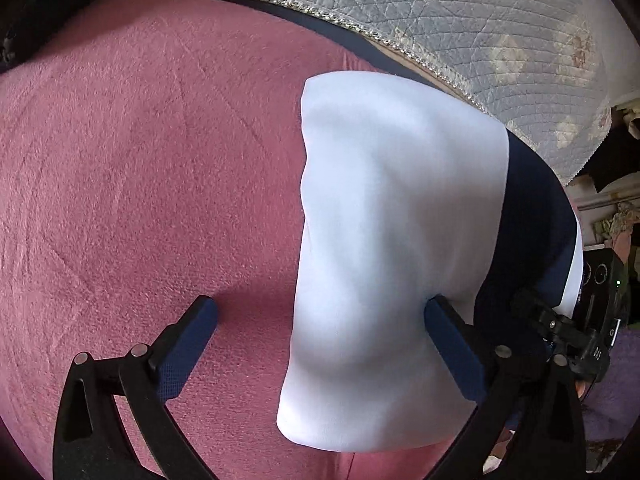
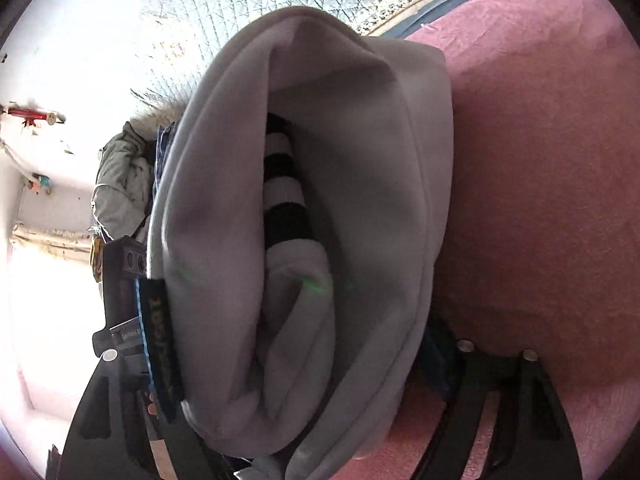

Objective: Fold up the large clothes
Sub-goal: 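Lift the folded jacket with the right tool while the left tool grips its other side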

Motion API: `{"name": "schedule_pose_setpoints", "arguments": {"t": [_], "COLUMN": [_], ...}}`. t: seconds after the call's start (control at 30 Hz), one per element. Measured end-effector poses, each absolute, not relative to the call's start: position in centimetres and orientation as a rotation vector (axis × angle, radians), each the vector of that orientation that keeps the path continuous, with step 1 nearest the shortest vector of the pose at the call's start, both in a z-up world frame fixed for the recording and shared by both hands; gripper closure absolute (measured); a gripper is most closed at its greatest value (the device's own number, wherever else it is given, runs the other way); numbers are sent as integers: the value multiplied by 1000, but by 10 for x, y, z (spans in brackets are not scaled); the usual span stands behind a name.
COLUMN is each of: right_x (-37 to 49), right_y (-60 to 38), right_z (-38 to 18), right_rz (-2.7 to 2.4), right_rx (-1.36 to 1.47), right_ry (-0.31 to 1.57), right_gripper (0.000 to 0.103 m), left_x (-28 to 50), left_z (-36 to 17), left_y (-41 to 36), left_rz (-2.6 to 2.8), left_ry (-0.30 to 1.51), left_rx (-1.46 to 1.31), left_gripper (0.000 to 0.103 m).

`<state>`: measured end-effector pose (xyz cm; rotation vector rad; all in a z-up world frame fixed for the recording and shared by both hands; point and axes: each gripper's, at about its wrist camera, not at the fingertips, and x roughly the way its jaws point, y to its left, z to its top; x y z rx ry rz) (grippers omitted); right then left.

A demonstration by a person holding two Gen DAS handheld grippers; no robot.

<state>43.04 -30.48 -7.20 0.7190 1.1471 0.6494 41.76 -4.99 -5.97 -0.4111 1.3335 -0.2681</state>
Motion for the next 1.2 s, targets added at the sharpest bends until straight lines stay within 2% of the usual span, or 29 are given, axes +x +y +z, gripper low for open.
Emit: {"name": "schedule_pose_setpoints", "arguments": {"t": [0.07,0.17,0.2,0.27,0.33,0.4,0.57,0.63,0.7,0.9,0.93,0.97,1.0,1.1,1.2], "right_x": [426,424,424,426,428,429,434,434,433,431,431,431,431,433,432], "right_y": [-297,-287,-287,-288,-291,-292,-296,-299,-300,-317,-320,-322,-324,-328,-323], "right_z": [-66,-59,-58,-60,-62,-61,-64,-69,-76,-92,-94,-95,-96,-96,-97], "right_rz": [613,589,589,600,610,615,621,625,632,663,671,678,690,714,752], "right_rx": [689,649,651,677,691,696,700,708,721,753,758,757,751,761,786], "right_ry": [1137,1136,1137,1142,1143,1145,1147,1147,1146,1142,1141,1140,1140,1132,1125], "right_gripper": [21,21,21,22,22,22,21,21,21,22,22,24,25,28,29], "left_x": [415,414,414,414,414,415,416,417,417,420,421,420,416,402,398], "left_z": [-59,-56,-55,-54,-53,-59,-65,-67,-71,-73,-72,-70,-68,-54,-60], "left_y": [-46,-39,-38,-42,-44,-39,-36,-35,-31,-34,-36,-37,-36,-46,-27], "left_rz": [-294,-361,-370,-364,-343,-328,-334,-336,-352,-368,-381,-430,-486,-424,-443], "left_ry": [1335,1364,1369,1364,1362,1377,1382,1380,1369,1354,1345,1324,1322,1281,1320], "left_rx": [-414,-475,-489,-475,-468,-500,-544,-559,-598,-598,-590,-605,-655,-551,-679], "left_gripper": [8,29,31,30,24,14,13,11,4,2,6,38,48,50,54]}}
